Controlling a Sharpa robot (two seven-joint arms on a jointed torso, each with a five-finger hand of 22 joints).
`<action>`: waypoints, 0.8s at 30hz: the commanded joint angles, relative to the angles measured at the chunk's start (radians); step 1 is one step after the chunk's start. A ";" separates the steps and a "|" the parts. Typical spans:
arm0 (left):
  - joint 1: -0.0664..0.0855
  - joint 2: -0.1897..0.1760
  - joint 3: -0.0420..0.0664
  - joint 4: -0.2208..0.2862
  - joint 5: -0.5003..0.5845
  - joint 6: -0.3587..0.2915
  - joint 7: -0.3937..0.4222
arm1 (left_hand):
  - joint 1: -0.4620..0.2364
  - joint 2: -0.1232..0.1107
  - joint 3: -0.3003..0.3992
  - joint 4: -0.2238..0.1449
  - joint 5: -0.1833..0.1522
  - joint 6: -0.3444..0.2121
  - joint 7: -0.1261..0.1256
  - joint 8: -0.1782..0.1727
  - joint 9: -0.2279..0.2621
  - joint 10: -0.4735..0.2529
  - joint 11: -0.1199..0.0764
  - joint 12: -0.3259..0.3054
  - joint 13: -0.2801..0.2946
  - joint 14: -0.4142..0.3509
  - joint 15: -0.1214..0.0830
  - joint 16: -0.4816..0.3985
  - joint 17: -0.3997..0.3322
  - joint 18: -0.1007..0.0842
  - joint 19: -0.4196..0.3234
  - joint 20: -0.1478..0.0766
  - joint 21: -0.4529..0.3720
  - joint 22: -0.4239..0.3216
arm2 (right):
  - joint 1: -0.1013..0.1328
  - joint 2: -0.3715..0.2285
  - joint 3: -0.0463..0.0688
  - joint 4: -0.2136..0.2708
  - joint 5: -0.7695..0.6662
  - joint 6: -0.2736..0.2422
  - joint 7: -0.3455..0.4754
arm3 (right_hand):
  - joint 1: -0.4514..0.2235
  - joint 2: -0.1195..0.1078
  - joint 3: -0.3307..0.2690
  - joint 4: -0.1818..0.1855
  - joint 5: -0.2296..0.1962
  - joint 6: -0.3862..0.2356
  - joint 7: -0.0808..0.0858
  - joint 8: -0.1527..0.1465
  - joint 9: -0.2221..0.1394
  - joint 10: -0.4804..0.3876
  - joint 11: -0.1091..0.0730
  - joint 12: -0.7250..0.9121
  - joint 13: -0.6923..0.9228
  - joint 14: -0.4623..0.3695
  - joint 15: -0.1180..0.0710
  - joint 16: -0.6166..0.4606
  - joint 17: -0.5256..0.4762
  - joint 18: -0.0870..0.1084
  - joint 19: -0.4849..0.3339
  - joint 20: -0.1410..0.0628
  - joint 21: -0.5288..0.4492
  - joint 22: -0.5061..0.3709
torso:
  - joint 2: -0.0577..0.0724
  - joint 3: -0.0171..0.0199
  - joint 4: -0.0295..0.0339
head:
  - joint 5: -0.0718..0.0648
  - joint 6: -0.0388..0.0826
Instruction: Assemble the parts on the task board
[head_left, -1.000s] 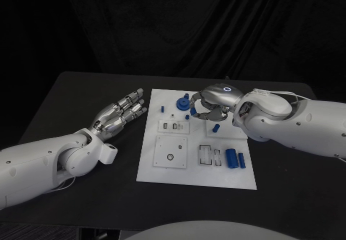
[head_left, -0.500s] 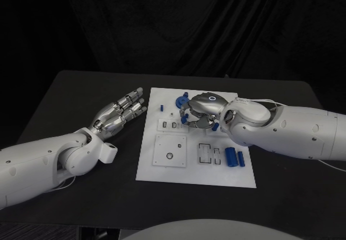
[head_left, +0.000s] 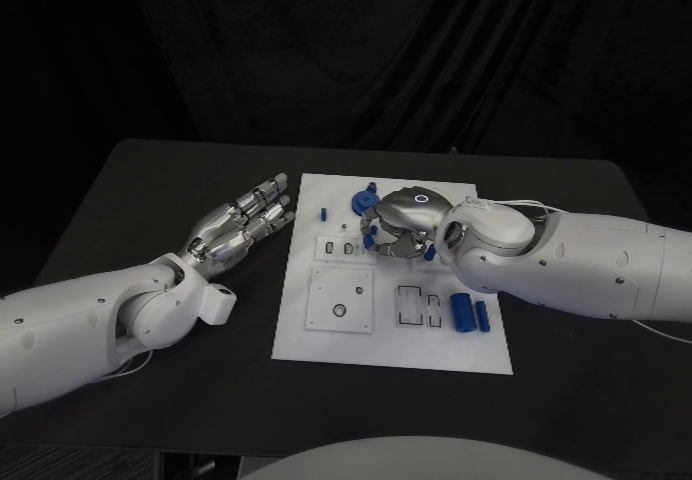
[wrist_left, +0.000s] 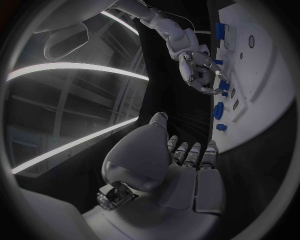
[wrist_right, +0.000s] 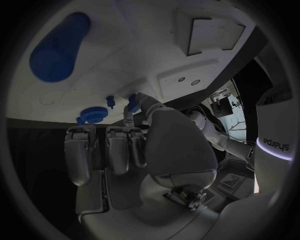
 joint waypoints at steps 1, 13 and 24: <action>-0.002 0.003 0.001 0.000 -0.003 0.016 0.061 | 0.009 0.003 0.004 0.002 0.007 -0.006 0.002 0.003 0.000 0.001 0.009 -0.007 -0.001 0.000 0.006 -0.004 -0.001 0.006 0.002 0.006 0.004 0.001 | -0.003 0.003 0.001 -0.002 -0.015 0.020 -0.041 | -0.009 0.000 -0.001 -0.007 0.001 0.020 -0.016 -0.005 -0.001 0.108 0.005 0.003 0.263 0.104 0.003 0.003 0.263 -0.008 0.102 -0.001 0.003 0.263 | -0.002 -0.0016 -0.0005 | 0.001 -0.003; -0.003 0.008 0.001 -0.007 -0.003 0.022 0.060 | 0.010 0.004 0.007 0.000 0.007 -0.007 0.002 0.003 0.000 0.001 0.010 -0.007 -0.001 0.000 0.006 -0.004 -0.001 0.006 0.002 0.006 0.005 0.001 | -0.004 0.005 0.001 -0.007 -0.015 0.038 -0.043 | -0.017 -0.002 0.005 -0.018 0.001 0.008 -0.009 -0.032 -0.015 0.108 0.011 0.003 0.263 0.104 0.008 0.003 0.263 -0.008 0.102 0.003 0.003 0.263 | -0.001 -0.0025 0.0024 | -0.003 -0.003; -0.004 0.009 0.001 -0.010 -0.003 0.027 0.055 | 0.005 0.007 0.020 -0.008 0.006 0.012 0.038 0.007 0.003 0.001 0.001 -0.007 -0.001 0.000 0.009 -0.004 -0.001 0.005 0.003 0.009 0.005 0.001 | -0.004 0.008 0.001 -0.009 -0.015 0.054 -0.044 | -0.040 -0.010 0.020 -0.035 0.001 -0.027 -0.002 -0.115 -0.059 0.108 0.018 0.003 0.263 0.104 0.015 0.003 0.263 -0.008 0.102 0.011 0.003 0.263 | -0.001 -0.0017 0.0017 | -0.001 -0.004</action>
